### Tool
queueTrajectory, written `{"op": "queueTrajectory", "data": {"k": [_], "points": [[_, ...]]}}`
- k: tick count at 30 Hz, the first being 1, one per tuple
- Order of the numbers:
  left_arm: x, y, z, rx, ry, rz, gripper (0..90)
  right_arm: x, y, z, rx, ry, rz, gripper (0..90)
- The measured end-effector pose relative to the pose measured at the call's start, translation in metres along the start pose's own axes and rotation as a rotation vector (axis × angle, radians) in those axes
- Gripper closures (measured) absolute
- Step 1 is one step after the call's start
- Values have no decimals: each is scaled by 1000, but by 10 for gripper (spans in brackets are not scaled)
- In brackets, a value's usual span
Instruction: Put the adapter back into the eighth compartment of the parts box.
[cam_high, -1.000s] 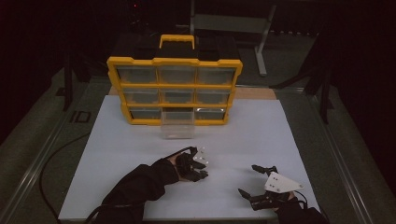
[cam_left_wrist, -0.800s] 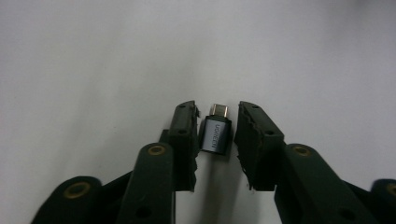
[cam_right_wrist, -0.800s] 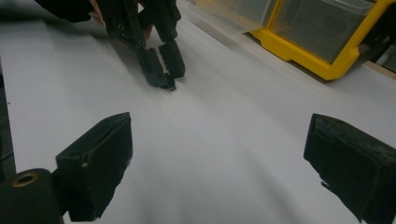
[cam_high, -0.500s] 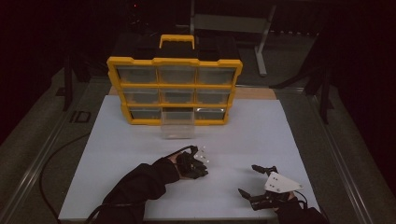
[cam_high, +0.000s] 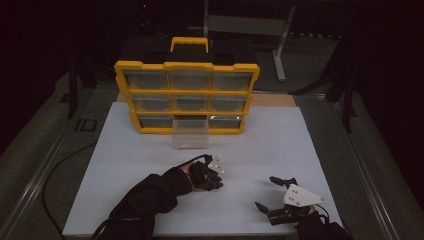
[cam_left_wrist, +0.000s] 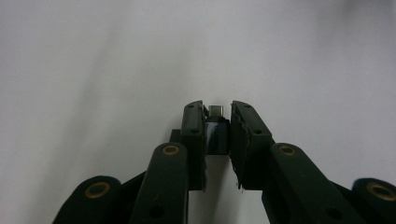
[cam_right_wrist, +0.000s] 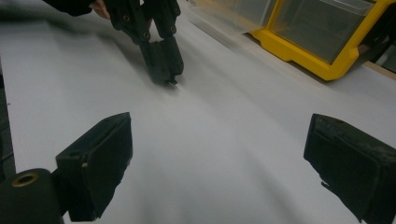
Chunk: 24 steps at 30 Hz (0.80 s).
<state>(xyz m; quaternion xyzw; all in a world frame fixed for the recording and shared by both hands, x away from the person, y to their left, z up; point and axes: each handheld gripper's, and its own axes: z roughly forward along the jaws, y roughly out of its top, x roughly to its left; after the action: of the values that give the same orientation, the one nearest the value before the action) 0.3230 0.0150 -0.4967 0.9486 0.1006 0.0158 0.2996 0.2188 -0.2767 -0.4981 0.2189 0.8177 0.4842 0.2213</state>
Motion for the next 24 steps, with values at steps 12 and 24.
{"op": "queueTrajectory", "data": {"k": [12, 24], "points": [[-2, 7, -15, -8, 1, 12, 755, 0, 0, 0, -2, -1, 0, 81], [-1, 13, -23, -16, -4, 23, 756, 0, 0, 0, -4, -2, 0, 81]]}}
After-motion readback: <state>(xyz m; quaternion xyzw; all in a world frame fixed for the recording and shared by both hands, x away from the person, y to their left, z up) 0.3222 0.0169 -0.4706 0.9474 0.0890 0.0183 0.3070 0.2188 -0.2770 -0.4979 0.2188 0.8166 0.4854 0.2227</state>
